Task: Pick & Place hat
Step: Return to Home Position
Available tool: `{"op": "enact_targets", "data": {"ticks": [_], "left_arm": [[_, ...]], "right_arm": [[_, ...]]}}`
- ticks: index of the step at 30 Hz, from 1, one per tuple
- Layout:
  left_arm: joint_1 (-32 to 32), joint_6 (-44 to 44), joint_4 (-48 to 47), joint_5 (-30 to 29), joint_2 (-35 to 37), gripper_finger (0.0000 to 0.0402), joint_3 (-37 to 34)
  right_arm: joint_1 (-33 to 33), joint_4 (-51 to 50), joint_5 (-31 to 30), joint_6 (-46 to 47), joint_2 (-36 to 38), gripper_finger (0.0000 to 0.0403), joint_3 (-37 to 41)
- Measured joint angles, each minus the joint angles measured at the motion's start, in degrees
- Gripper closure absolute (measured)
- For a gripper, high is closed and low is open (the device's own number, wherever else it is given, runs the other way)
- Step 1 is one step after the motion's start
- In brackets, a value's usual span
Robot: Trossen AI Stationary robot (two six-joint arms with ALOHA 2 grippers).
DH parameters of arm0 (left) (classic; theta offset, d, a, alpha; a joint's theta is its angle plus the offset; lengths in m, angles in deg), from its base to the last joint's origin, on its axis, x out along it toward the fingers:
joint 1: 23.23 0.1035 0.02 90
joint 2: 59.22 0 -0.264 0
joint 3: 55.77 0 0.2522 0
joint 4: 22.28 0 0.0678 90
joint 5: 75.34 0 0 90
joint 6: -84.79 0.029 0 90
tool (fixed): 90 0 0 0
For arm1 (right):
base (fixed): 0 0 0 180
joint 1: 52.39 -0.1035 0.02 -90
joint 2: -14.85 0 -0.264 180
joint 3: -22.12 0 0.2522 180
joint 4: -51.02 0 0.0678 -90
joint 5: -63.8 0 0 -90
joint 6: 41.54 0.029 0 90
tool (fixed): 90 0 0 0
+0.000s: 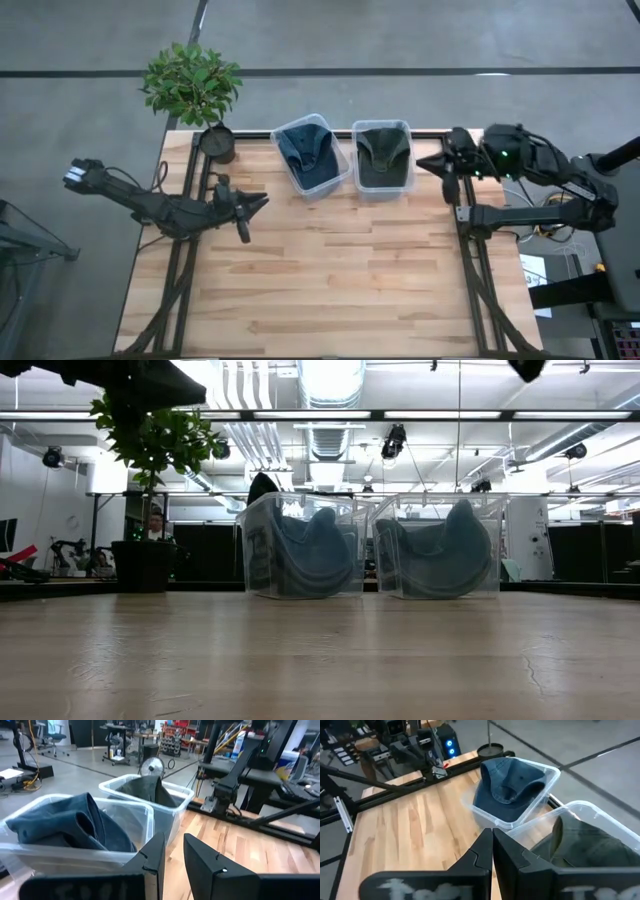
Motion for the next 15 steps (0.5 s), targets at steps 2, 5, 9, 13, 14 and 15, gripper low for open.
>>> {"op": "enact_targets", "data": {"ticks": [2, 5, 9, 13, 14, 15], "left_arm": [[0.0, 1.04, -0.1, -0.01, 1.8, 0.0338, 0.0], [-0.02, 2.78, -2.46, -0.04, 5.23, 0.0338, 0.02], [0.0, 3.32, -5.68, -0.67, 10.38, 0.0338, -0.72], [0.0, 3.55, -5.77, -0.59, 16.73, 0.0338, -4.0], [0.0, 3.53, -5.8, -0.57, 18.47, 0.0338, -5.08], [0.0, 3.55, -5.61, -0.57, 20.09, 0.0338, -6.23]], "right_arm": [[-2.07, 0.38, -3.28, 1.01, 2.69, 0.0394, 1.89], [-4.25, 2.28, -6.86, 2.87, 7.01, 0.0394, 5.53], [-5.61, 6.61, -6.99, 3.94, 12.41, 0.0394, 11.09], [-5.7, 10.94, -6.67, 5.06, 17.26, 0.0394, 16.65], [-5.7, 11.97, -6.44, 5.41, 18.5, 0.0394, 17.99], [-5.7, 12.85, -6.22, 5.69, 19.75, 0.0394, 19.27]]}}
